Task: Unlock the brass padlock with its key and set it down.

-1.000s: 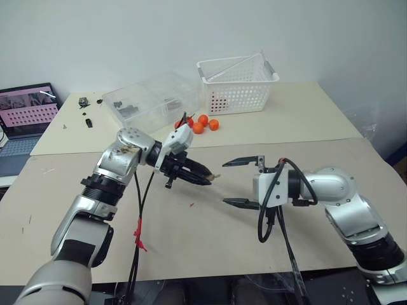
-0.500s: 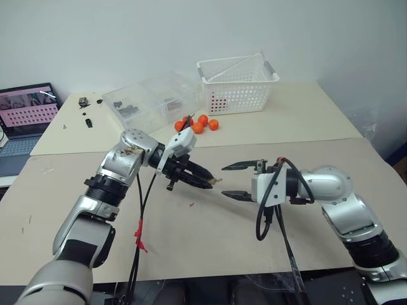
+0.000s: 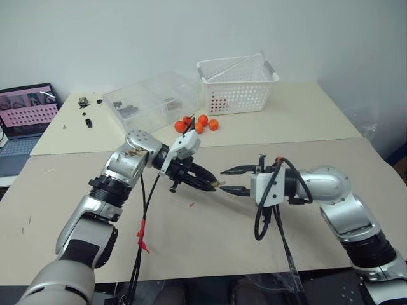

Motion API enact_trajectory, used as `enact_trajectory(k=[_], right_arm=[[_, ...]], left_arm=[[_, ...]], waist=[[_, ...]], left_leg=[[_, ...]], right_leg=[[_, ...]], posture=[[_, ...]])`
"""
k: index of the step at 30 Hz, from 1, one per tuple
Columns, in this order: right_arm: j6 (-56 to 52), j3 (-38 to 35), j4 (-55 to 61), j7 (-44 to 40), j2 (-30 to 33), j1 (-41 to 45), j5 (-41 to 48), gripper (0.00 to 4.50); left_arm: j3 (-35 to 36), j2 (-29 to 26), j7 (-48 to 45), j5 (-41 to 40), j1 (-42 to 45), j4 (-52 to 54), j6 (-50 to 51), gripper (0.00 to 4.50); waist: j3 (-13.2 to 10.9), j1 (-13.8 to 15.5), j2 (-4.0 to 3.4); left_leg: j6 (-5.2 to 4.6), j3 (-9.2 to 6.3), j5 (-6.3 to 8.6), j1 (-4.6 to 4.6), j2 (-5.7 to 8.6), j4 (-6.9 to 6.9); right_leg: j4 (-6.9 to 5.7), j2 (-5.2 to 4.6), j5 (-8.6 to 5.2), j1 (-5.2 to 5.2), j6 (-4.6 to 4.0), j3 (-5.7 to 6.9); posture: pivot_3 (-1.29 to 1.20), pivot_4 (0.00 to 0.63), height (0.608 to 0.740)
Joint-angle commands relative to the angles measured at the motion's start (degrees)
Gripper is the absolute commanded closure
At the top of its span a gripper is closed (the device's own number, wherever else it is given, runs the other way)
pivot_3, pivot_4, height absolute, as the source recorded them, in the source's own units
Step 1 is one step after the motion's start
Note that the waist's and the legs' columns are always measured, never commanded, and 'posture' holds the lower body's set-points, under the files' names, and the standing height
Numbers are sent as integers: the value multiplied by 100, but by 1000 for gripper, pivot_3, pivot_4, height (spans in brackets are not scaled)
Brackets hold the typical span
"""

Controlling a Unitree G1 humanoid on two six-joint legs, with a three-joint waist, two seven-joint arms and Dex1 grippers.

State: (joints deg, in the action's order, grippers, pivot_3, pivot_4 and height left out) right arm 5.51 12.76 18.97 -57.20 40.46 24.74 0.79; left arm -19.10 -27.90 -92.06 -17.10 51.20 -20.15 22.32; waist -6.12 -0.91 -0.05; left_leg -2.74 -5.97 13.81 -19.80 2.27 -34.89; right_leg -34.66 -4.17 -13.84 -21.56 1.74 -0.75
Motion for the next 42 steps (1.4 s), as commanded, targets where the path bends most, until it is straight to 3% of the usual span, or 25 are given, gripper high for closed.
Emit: enact_trajectory(k=[1, 3, 23, 27, 28, 38, 42], right_arm=[[-69, -66, 147, 54, -52, 168, 59, 2841], [-74, -76, 152, 64, -64, 170, 46, 3272], [-208, -115, 257, -34, 28, 56, 161, 3272], [-311, -106, 278, -90, 34, 37, 248, 4416], [-334, -110, 283, -111, 28, 31, 262, 4488], [-846, -150, 390, -132, -44, 64, 538, 4488], [-1719, -198, 581, -94, -119, 92, 922, 4488]], left_arm=[[37, 0, -44, -16, 206, 33, -120, 3742], [31, 5, -44, -13, 208, 39, -123, 3742], [38, -24, -43, 11, 171, 71, -173, 3742], [53, -25, -43, 21, 161, 84, -175, 3742], [57, -25, -43, 24, 160, 85, -175, 3742], [130, 18, 21, 136, 221, 79, -433, 3742], [117, 46, 144, 292, 271, 84, -830, 3742]], waist=[[0, 3, 0], [0, 5, 0], [0, 2, 0], [0, 4, 1], [0, 3, 1], [-1, 3, 2], [-1, 6, 3]], left_leg=[[0, 0, 0, 0, 0, 0], [0, 0, 0, 0, 0, -1], [0, 1, 0, -2, 1, -4], [0, 1, 0, -2, 1, -5], [0, 1, 0, -2, 1, -5], [0, 1, 0, -3, 2, -7], [0, 1, 0, -3, 2, -7]], right_leg=[[0, 0, 0, 0, 0, 0], [0, 0, 0, 1, 0, 0], [-7, -1, 0, -3, 0, -1], [-7, -1, 0, -2, 0, -1], [-7, -1, 0, -3, 0, -1], [-8, -2, 0, -3, 0, -2], [-8, -3, 0, -3, 0, -2]], posture=[[0, 150, 740], [0, 150, 740], [0, 150, 740], [0, 150, 740], [0, 150, 740], [0, 150, 740], [0, 150, 740]])
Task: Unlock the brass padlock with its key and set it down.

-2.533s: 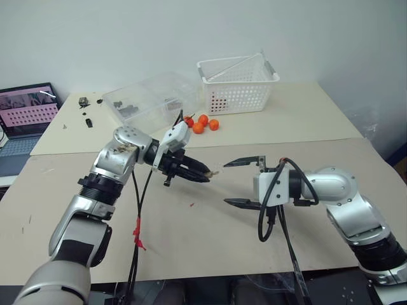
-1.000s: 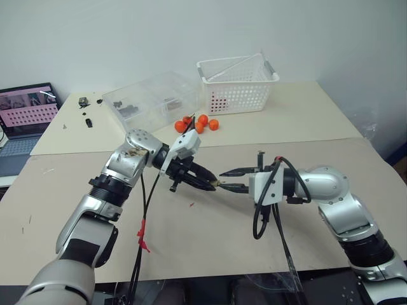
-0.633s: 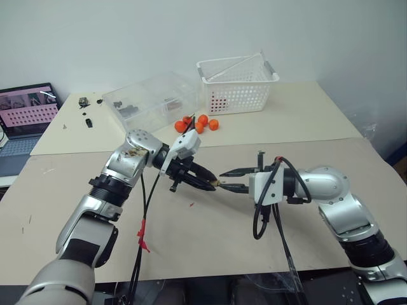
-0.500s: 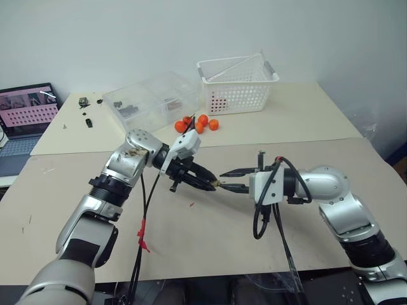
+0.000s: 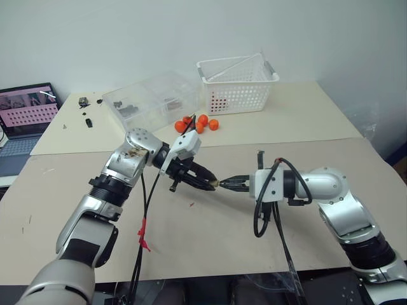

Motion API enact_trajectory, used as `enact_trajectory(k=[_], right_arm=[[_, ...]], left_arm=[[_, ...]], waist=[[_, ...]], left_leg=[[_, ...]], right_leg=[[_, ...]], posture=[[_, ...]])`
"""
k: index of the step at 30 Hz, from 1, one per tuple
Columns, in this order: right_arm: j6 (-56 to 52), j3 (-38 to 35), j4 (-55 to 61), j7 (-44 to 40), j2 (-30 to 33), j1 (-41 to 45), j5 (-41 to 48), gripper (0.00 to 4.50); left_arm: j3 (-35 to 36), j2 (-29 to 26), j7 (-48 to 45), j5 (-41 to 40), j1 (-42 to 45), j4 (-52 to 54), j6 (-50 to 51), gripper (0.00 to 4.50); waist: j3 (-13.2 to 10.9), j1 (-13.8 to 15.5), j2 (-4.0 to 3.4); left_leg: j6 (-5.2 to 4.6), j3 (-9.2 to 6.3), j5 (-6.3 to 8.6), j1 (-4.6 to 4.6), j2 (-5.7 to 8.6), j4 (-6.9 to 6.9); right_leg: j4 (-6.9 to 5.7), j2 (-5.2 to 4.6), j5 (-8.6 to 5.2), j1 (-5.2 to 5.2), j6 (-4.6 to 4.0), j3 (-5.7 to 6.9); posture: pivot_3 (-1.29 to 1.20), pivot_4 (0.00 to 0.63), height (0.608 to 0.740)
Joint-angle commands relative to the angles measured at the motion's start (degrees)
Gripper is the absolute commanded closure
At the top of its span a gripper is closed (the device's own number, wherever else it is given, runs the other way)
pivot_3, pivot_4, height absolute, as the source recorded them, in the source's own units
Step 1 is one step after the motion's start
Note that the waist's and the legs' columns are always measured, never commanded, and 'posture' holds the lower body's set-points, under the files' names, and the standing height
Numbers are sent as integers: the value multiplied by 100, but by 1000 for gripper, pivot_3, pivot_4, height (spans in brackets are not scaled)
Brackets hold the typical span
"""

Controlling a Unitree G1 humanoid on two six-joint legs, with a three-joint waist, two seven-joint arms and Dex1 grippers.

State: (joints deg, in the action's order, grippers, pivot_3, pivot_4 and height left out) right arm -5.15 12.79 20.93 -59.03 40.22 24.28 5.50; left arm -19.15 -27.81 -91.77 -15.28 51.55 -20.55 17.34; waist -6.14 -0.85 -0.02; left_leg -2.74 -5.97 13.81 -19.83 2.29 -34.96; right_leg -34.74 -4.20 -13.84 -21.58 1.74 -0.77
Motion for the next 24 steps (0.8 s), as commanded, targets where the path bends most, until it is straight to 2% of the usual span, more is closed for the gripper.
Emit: enact_trajectory(k=[1, 8, 15, 17, 19, 20, 23, 24], right_arm=[[-920, -226, 439, 118, -120, 159, 563, 4488], [-2280, -273, 703, 249, -62, 289, 930, 4488], [-1939, -187, 714, 241, 2, 413, 654, 4488], [-1814, -187, 726, 193, 4, 429, 636, 3873], [-1747, -189, 806, 111, 9, 443, 699, 3440], [-1754, -198, 850, 106, 0, 456, 734, 2968], [-1776, -201, 949, 111, -26, 536, 798, 1920], [-1724, -183, 976, 80, -6, 564, 785, 1920]], left_arm=[[121, 48, 142, 155, 253, 111, -470, 3742], [145, 122, 261, 308, 298, 120, -889, 3742], [200, 148, 250, 168, 190, 181, -449, 3742], [217, 142, 238, 88, 140, 256, -206, 3742], [275, 159, 305, -17, 106, 309, 41, 3742], [297, 164, 329, -62, 87, 341, 148, 3742], [329, 169, 352, -138, 45, 362, 362, 3742], [333, 166, 335, -168, 32, 357, 412, 3742]], waist=[[0, 1, 0], [0, 3, 0], [0, 0, 0], [0, -1, 0], [0, -6, 0], [0, -9, 0], [0, -8, 0], [0, -7, 0]], left_leg=[[0, 0, 0, 0, -1, 0], [0, -3, 0, -3, 1, 0], [0, -1, 0, -11, 2, -1], [0, -1, 0, -11, 2, -2], [0, -1, 0, -11, 2, -2], [0, -1, 0, -11, 1, -2], [0, -2, 0, -14, -1, -2], [0, -2, 0, -16, -1, -3]], right_leg=[[0, 0, 0, 0, 0, 0], [1, -4, 1, -3, -1, -1], [-4, -2, 0, -12, 0, 0], [-6, -2, 0, -13, 0, 0], [-8, -1, 0, -14, 1, 0], [-9, 0, 0, -15, 1, 0], [-11, 2, 0, -21, 1, 0], [-13, 1, 0, -24, 1, 0]], posture=[[0, 150, 740], [0, 150, 740], [0, 150, 740], [0, 150, 740], [0, 150, 740], [0, 150, 740], [0, 150, 740], [0, 150, 740]])
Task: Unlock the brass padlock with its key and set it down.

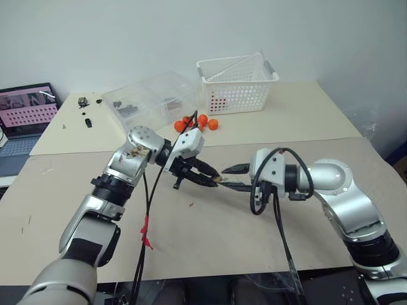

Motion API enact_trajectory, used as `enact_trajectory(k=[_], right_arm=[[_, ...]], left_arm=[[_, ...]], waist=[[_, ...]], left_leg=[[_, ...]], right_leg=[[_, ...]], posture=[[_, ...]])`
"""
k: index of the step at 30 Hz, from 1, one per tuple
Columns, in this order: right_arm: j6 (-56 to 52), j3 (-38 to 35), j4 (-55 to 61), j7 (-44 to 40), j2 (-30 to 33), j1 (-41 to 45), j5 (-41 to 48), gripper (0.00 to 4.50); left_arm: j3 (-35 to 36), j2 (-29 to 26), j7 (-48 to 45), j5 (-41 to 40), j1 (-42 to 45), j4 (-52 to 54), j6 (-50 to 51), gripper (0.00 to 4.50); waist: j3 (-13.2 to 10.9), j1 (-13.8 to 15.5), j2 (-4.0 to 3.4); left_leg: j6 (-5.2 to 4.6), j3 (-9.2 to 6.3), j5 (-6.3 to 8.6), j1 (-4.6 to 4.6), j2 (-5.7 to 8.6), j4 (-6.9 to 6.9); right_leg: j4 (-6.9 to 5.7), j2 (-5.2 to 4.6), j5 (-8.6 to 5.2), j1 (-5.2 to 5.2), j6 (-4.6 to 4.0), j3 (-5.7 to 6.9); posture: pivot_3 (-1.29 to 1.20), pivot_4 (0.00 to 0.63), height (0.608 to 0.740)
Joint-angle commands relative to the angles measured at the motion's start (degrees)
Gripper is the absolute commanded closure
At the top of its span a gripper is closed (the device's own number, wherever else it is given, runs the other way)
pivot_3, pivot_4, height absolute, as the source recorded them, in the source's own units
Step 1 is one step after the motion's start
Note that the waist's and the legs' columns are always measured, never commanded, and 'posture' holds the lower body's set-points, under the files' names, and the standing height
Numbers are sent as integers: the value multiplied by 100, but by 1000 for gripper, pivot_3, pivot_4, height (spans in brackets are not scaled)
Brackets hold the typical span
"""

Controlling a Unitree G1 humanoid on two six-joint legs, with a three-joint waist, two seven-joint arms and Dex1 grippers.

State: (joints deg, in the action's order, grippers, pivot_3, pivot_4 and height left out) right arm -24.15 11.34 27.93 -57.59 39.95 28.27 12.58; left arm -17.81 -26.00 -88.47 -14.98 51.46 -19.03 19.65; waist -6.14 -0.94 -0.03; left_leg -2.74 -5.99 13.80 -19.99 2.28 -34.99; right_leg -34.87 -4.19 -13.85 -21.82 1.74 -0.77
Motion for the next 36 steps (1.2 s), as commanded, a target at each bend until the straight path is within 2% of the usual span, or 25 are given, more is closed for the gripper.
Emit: enact_trajectory(k=[1, 7, 13, 17, 26, 36], right_arm=[[246, -17, 292, -105, 45, 185, 55, 1920], [939, 46, 160, -198, 190, 96, -258, 1920], [2430, 123, -430, -144, 414, -246, -1018, 1920], [3060, 64, -741, -47, 405, -325, -1255, 1920], [3426, 55, -927, 89, 266, -291, -1373, 1920], [3519, -5, -1048, 438, 100, -182, -1574, 1920]], left_arm=[[202, -19, -12, -229, 36, 203, 224, 3742], [249, -16, -50, -332, 117, 60, 420, 3742], [178, -86, -253, -268, 199, -103, 389, 3742], [154, -106, -350, -239, 236, -166, 377, 3742], [66, -135, -403, -311, 277, -190, 429, 3742], [111, -46, -403, -894, 591, -184, 1283, 3742]], waist=[[0, 2, 0], [0, 2, 0], [0, 9, 0], [0, -1, 0], [0, 0, 0], [0, 3, 0]], left_leg=[[0, 0, 0, -2, 0, -1], [1, 2, 0, -7, 1, -2], [2, 6, -1, -10, 2, -3], [3, 9, -2, -10, 2, -3], [3, 11, -2, -11, 0, -3], [4, 11, -2, -13, 1, -7]], right_leg=[[0, 0, 0, -1, 0, 0], [-1, -1, 0, -8, 0, -1], [-2, -1, 0, -11, 0, -1], [-2, -1, 0, -13, -1, -2], [-3, 1, 1, -14, -1, -5], [-5, 1, 1, -14, -1, -5]], posture=[[0, 150, 740], [0, 150, 740], [0, 150, 740], [0, 150, 740], [0, 150, 740], [0, 150, 740]])
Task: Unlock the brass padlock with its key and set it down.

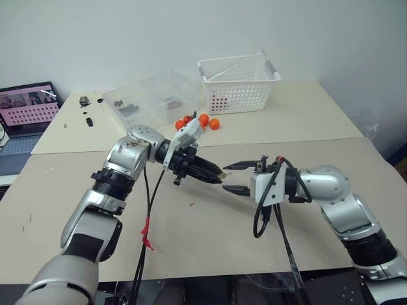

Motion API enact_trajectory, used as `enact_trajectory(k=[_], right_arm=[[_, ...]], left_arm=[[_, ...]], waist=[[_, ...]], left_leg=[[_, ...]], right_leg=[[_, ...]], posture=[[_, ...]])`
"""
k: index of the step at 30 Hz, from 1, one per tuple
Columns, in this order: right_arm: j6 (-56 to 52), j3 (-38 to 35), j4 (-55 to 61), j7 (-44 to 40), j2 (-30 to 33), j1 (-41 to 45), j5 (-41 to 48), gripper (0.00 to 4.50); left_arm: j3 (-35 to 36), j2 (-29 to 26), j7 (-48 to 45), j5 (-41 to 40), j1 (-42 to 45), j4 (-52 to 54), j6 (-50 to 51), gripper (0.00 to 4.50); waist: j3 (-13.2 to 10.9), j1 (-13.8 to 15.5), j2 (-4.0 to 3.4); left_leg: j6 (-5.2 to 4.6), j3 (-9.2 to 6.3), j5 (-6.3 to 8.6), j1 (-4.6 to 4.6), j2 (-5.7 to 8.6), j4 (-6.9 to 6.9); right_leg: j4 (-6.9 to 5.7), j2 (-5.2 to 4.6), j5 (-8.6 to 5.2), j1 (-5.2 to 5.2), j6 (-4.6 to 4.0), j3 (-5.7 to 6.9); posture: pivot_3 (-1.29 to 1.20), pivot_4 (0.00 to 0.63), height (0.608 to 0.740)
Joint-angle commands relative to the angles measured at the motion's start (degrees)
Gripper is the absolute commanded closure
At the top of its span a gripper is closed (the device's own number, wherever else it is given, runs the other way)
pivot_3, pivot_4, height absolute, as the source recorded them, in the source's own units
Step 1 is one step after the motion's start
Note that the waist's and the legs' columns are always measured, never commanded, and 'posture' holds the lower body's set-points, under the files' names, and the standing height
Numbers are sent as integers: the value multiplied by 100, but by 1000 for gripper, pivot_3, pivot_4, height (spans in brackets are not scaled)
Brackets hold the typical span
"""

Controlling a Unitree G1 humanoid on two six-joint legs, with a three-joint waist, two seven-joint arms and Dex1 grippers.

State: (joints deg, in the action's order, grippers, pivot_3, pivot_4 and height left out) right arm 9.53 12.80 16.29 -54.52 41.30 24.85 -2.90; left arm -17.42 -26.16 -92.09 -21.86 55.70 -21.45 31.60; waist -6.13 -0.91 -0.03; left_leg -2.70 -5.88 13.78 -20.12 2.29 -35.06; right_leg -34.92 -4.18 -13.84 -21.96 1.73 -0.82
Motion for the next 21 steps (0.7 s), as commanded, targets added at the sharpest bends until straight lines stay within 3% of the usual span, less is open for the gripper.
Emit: enact_trajectory(k=[1, 21], right_arm=[[163, -147, 132, 145, -42, 161, -41, 1920], [149, -237, 542, 248, -7, -68, 115, 1920]], left_arm=[[35, -43, -41, -232, 180, 60, 88, 3742], [-369, -340, -41, -497, 194, 59, 13, 3742]], waist=[[0, -1, 0], [0, -5, 0]], left_leg=[[0, 0, 0, 0, 0, 0], [0, 1, 0, -1, 0, 0]], right_leg=[[0, 0, 0, 0, 0, 0], [-1, 1, 0, -2, 0, -4]], posture=[[0, 150, 740], [0, 150, 740]])
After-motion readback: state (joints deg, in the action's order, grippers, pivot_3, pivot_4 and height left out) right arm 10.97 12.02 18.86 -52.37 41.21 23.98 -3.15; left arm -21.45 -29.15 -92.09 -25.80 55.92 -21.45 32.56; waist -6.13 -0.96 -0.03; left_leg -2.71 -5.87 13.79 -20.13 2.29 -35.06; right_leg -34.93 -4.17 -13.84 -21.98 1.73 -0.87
